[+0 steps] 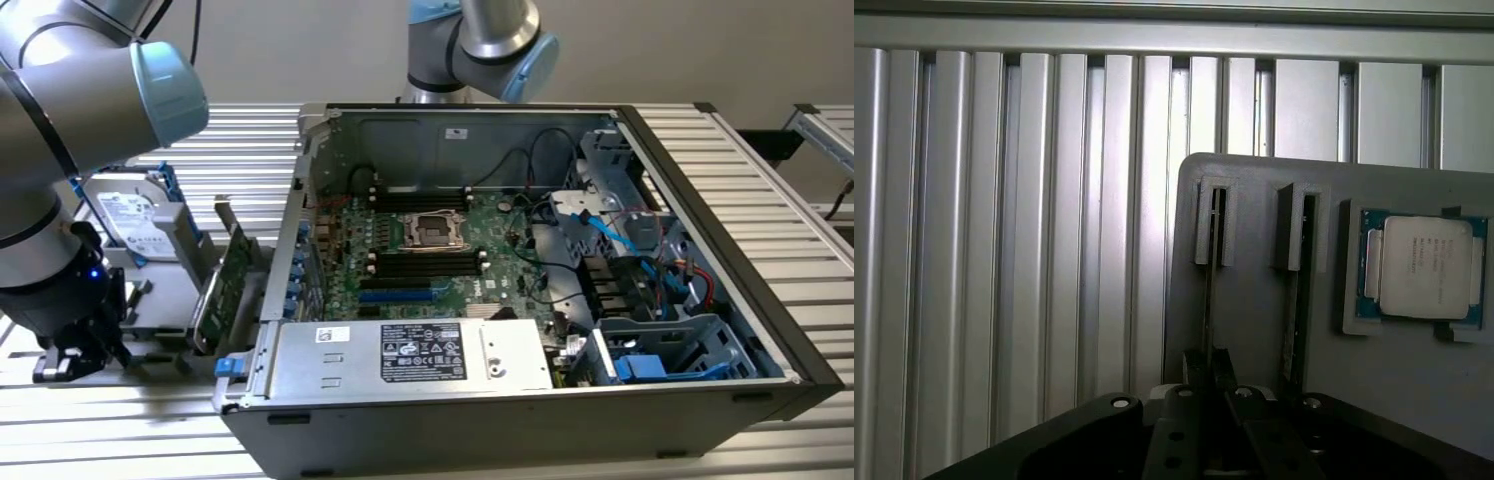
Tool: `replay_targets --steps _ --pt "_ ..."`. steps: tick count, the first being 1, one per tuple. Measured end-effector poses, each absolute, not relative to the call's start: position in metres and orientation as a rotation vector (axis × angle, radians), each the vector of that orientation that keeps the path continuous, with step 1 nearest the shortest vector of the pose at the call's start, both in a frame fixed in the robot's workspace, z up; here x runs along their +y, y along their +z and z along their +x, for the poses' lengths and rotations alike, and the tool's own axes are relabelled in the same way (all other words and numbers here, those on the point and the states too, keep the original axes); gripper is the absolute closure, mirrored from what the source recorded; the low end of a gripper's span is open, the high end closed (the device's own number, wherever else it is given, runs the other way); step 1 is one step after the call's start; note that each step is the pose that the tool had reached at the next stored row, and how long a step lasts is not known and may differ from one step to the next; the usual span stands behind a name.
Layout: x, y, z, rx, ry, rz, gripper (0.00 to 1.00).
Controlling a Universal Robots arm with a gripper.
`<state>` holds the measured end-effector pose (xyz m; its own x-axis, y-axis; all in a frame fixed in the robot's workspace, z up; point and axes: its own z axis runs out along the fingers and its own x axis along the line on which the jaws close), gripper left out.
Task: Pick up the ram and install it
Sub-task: 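Pick up the ram and move it above insertion slot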
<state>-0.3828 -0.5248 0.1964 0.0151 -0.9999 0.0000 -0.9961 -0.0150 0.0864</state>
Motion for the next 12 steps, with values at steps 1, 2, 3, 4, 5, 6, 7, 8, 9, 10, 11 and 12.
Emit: replay_targets --steps 1,2,3,4,5,6,7,8,9,10,11,12 --pt "-0.5248 0.1964 -0.3828 -2.16 -0.094 2.193 0.86" --pt "-0.5248 0.1964 -0.3828 -2.16 -0.093 2.193 0.86" --pt "-0.5248 0.1964 -0.3828 -2.16 -0.093 2.193 0.86" --pt "-0.5248 0.1963 -0.3828 -2.16 -0.093 2.193 0.86" --pt "-0.5248 0.1963 -0.3828 -2.16 -0.093 2.193 0.86" --pt "-0.5248 0.1964 -0.3828 -2.16 -0.093 2.193 0.86" --pt "-0.5248 0.1963 -0.3827 -2.16 -0.093 2.193 0.86" --pt "-0.5248 0.1963 -0.3827 -2.16 -0.094 2.193 0.86" --pt "-0.5248 0.1963 -0.3827 -2.16 -0.094 2.193 0.86" --pt "-0.5248 0.1964 -0.3825 -2.16 -0.095 2.193 0.86" --pt "-0.5248 0.1968 -0.3824 -2.159 -0.096 2.192 0.86" --pt "-0.5248 0.1976 -0.3823 -2.158 -0.098 2.191 0.86"
